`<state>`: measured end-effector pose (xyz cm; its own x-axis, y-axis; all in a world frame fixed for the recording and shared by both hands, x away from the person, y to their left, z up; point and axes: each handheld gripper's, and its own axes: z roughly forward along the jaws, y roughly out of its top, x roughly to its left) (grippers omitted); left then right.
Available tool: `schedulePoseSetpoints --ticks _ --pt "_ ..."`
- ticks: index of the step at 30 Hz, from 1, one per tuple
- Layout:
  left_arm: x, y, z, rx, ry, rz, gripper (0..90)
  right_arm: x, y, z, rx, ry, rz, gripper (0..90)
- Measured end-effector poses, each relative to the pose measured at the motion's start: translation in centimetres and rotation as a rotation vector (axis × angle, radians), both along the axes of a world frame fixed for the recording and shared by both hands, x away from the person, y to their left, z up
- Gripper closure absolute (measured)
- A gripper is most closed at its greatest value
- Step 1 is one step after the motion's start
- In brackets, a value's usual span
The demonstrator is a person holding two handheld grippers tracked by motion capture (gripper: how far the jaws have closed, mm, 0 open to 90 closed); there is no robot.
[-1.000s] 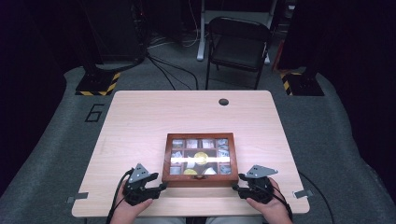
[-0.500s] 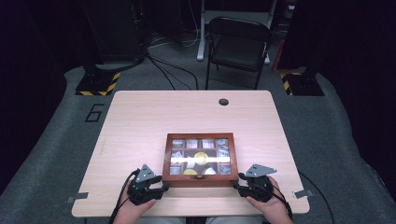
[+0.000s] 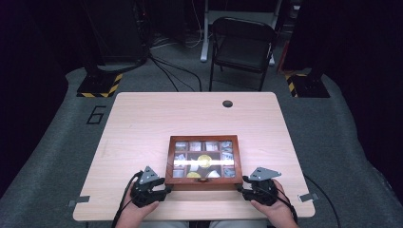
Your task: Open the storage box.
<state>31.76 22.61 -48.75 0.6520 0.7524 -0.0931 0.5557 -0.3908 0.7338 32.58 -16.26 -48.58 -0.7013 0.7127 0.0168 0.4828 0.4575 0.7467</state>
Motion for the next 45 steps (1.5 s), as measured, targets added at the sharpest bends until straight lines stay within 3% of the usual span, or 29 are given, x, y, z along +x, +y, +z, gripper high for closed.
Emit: schedulePoseSetpoints --ticks 7,18,31,34,38,45 --pt "-0.2 0.1 0.4 -0.05 -0.019 0.001 53.5 -0.1 -0.1 0.3 0.014 -0.023 -0.004 54.3" --pt "0.1 -0.3 1.3 -0.084 -0.056 0.022 45.7 0.1 0.0 1.1 0.062 -0.037 -0.035 50.1" --pt "1.3 -0.5 3.4 -0.128 -0.079 0.048 36.7 1.1 0.1 3.0 0.136 -0.056 -0.08 40.4" --pt "1.7 -0.5 4.0 -0.145 -0.092 0.076 36.5 1.6 0.2 3.6 0.166 -0.055 -0.1 39.1" --pt "2.1 -0.6 4.9 -0.136 -0.135 0.082 35.0 2.2 0.3 4.3 0.198 -0.068 -0.114 36.9" --pt "2.7 -1.1 6.0 -0.151 -0.161 0.099 30.4 2.9 0.5 5.5 0.211 -0.095 -0.142 35.1"
